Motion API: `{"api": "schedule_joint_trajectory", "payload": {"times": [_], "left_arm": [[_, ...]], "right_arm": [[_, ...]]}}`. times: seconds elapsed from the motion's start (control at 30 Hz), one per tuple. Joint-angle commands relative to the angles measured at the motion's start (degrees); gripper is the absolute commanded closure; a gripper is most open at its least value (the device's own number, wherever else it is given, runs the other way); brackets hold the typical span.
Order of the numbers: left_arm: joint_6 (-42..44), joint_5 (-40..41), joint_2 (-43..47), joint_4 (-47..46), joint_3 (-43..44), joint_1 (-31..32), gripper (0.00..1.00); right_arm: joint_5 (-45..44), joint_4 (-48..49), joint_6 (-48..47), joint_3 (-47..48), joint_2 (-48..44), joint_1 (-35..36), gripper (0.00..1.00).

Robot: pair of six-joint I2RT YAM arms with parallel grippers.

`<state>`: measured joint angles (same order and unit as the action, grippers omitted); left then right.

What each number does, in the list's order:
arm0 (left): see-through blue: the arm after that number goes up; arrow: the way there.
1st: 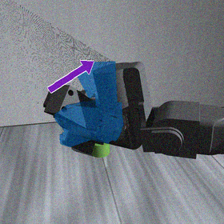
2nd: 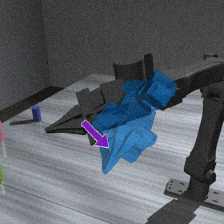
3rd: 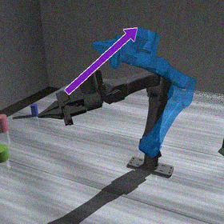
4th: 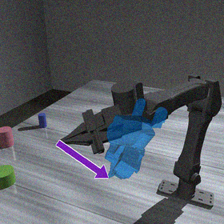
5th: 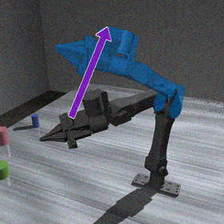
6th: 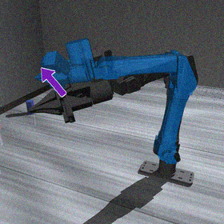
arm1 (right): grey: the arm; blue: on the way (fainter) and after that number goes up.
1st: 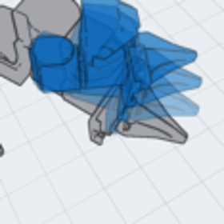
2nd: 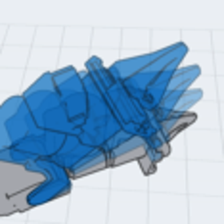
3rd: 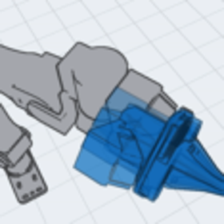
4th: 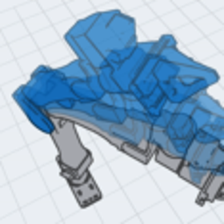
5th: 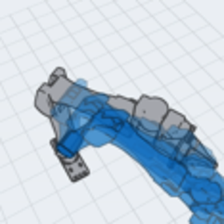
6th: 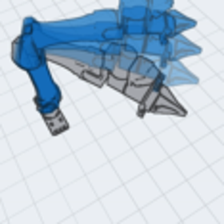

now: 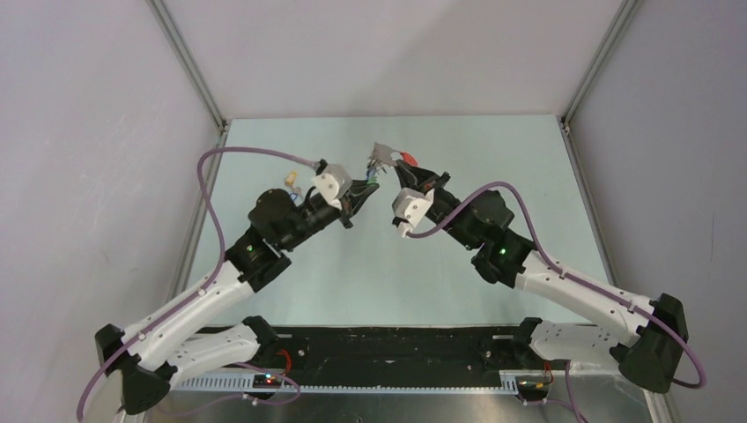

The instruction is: Remove the keys from the keyring

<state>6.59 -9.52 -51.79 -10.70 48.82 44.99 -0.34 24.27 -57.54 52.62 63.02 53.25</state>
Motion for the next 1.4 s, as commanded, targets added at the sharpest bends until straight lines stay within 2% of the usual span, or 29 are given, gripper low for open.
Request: {"api": "schedule_joint_trajectory", "payload": {"times": [0.0, 0.03, 0.07, 0.13, 0.2, 0.3, 0.37, 0.53, 0.8, 1.07, 1.37], "left_arm": [[0.84, 2.51, -5.50, 10.79, 8.09, 0.09, 1.00], [0.95, 2.80, -7.75, 14.83, 9.43, 0.03, 1.00], [1.01, 3.07, -8.79, 16.54, 11.73, -0.14, 1.00], [1.60, 3.19, -11.61, 20.94, 14.51, -0.44, 1.00], [2.71, 4.08, -13.75, 24.86, 16.62, -0.45, 1.00], [5.03, 5.47, -15.50, 28.76, 18.06, -0.43, 1.00], [6.72, 5.68, -15.73, 29.90, 18.14, -0.43, 1.00], [11.25, 6.10, -14.70, 31.01, 16.91, 0.14, 1.00], [21.50, 14.22, -11.06, 30.11, 13.33, 1.87, 1.00], [18.71, 15.43, -5.41, 22.91, 10.12, 1.99, 1.00], [15.04, 10.77, -2.96, 19.65, 8.68, 1.95, 1.00]], "right_arm": [[-1.87, -2.67, 10.46, -2.38, -3.31, -5.18, 0.71], [-0.85, -3.07, 11.94, -3.83, -3.78, -6.23, 0.59], [0.49, -3.57, 14.70, -4.56, -3.87, -8.43, 0.42], [3.35, -5.86, 17.78, -4.90, -4.21, -11.33, 0.36], [8.03, -7.89, 21.23, -5.46, -5.55, -14.46, 0.35], [21.41, -8.77, 28.53, -6.68, -9.19, -19.88, 0.35], [27.24, -8.32, 31.86, -7.42, -10.48, -23.37, 0.37], [34.42, -8.90, 33.23, -8.26, -10.52, -25.67, 0.43], [41.55, -4.21, 37.60, -8.86, -7.76, -26.27, 0.51], [50.02, 4.02, 43.40, -8.94, -2.74, -25.21, 0.61], [50.04, 16.58, 44.18, -8.94, 4.81, -18.89, 0.68]]}}
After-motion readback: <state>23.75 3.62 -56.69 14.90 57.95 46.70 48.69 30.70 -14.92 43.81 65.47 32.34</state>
